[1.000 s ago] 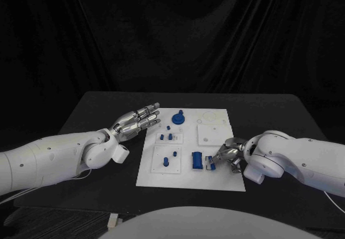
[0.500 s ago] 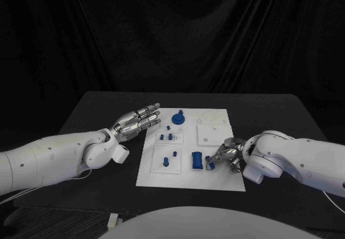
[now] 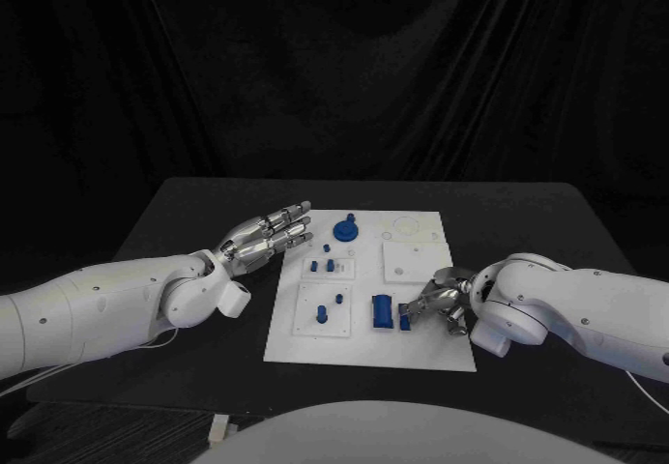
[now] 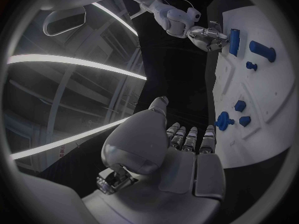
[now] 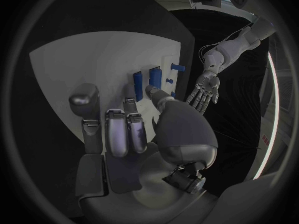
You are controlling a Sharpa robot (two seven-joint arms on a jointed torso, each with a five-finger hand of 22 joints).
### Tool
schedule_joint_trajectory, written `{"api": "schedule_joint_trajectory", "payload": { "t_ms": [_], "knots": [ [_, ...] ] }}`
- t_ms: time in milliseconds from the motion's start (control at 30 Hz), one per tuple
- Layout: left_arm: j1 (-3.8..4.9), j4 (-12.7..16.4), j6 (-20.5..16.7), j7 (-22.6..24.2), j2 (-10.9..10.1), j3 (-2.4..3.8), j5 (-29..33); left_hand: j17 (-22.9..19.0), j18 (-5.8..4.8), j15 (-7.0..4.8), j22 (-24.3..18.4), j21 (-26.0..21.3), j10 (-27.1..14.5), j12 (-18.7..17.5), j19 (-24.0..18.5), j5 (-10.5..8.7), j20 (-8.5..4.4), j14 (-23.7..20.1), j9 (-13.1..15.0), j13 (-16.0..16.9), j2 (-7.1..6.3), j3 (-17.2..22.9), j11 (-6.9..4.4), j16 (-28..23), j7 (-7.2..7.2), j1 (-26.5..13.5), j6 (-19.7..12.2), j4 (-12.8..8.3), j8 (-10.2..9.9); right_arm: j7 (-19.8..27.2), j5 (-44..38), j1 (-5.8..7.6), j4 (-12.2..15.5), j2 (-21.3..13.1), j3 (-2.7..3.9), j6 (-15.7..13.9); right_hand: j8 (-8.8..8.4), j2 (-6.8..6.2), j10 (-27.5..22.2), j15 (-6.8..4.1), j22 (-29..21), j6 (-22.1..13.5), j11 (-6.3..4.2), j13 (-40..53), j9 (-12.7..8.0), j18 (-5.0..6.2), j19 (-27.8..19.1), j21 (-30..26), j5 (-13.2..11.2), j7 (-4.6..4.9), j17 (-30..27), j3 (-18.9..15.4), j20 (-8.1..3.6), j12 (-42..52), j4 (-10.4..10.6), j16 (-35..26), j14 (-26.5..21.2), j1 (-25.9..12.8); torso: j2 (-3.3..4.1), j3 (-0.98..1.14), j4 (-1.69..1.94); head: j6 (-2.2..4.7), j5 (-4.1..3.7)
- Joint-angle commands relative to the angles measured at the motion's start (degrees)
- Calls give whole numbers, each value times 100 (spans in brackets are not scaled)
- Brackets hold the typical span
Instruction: Assemble the parts on the task board
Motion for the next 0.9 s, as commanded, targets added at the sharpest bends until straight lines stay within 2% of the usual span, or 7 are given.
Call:
{"api": "schedule_joint_trajectory", "payload": {
  "t_ms": [33, 300, 633, 700, 767, 833, 900],
  "knots": [
    [-9, 10, 84, 39, 9, 5, 33, -5, 56, 28, 8, 15, 1, -20, -8, 38, 48, -13, 5, -6, 0, 2, 51, -21, 56, 75, -3, -30, 24, -76, -19, -16, 17, -2, 2, 78, 43, -22, 601, 5, 556, -30, 12, 1507, -16, 117, -21, -26, -31, 2, 397, -120, 21, 20, 60, -36, 394, -57, -1, 1, 2, -1, 3],
    [-10, 10, 91, 37, 7, 5, 33, -5, 56, 34, 8, 16, 1, -20, -7, 62, 56, -13, 5, -6, -1, 24, 53, -21, 58, 86, -4, -63, 24, -66, -84, -15, 68, -60, 2, 85, 103, -29, 601, -8, 556, -41, -5, 1507, -84, 122, -12, -68, -921, -21, 397, -786, 13, 20, 588, -32, 396, -379, -1, 1, 1, -1, 18],
    [-13, 12, 74, 72, -2, 5, 33, -5, 56, 38, 10, 17, 1, -20, -6, 87, 61, -13, 6, -6, -2, 46, 55, -21, 58, 96, 1, -96, 25, 48, -212, 61, 347, -356, 3, -91, 196, 80, 601, -29, 545, 14, -28, 1507, -110, 132, -10, -142, -986, -50, 398, -1404, -6, 20, 1128, -27, 396, -632, -1, 1, 1, -1, 40],
    [-13, 13, 66, 88, -6, 5, 33, -5, 56, 38, 12, 18, 1, -20, -5, 90, 62, -13, 6, -6, -2, 49, 55, -21, 57, 97, 5, -101, 26, 129, -226, 113, 406, -424, 3, -188, 218, 121, 601, -36, 548, 24, -36, 1507, -119, 129, -3, -137, -791, -56, 415, -1606, -10, 20, 1324, -17, 400, -705, -2, 1, 1, -1, 39],
    [-13, 17, 55, 121, -12, 5, 33, -5, 56, 39, 13, 18, 1, -20, -4, 93, 62, -13, 7, -6, -2, 51, 54, -21, 57, 97, 8, -103, 27, 284, -239, 197, 498, -532, 3, -370, 262, 324, 601, -51, 557, 76, -44, 1507, -126, 125, 10, -115, -582, -79, 447, -1839, -20, 20, 1587, 2, 407, -875, -2, 1, 1, -1, 34],
    [-13, 20, 43, 155, -15, 5, 33, -5, 58, 52, 18, 21, 1, -20, 0, 99, 61, -13, 10, -6, -5, 61, 45, -21, 48, 93, 25, -121, 32, 431, -241, 258, 560, -604, 3, -531, 296, 504, 601, -58, 566, 131, -66, 1507, -135, 123, 22, -85, -493, -90, 466, -2070, -31, 20, 1596, 15, 412, -1141, -2, 1, 1, -1, 33],
    [-14, 26, 15, 233, -19, 5, 33, -5, 59, 59, 20, 22, 1, -20, 2, 86, 61, -13, 15, -6, -18, 47, 47, -21, 49, 49, 60, -112, 42, 737, -212, 348, 658, -717, 3, -878, 321, 643, 601, -70, 559, 186, -77, 1507, -146, 127, 16, -116, -530, -107, 389, -2254, -37, 20, 1599, -22, 396, -1351, -3, 2, 0, -1, 39]
  ]
}}
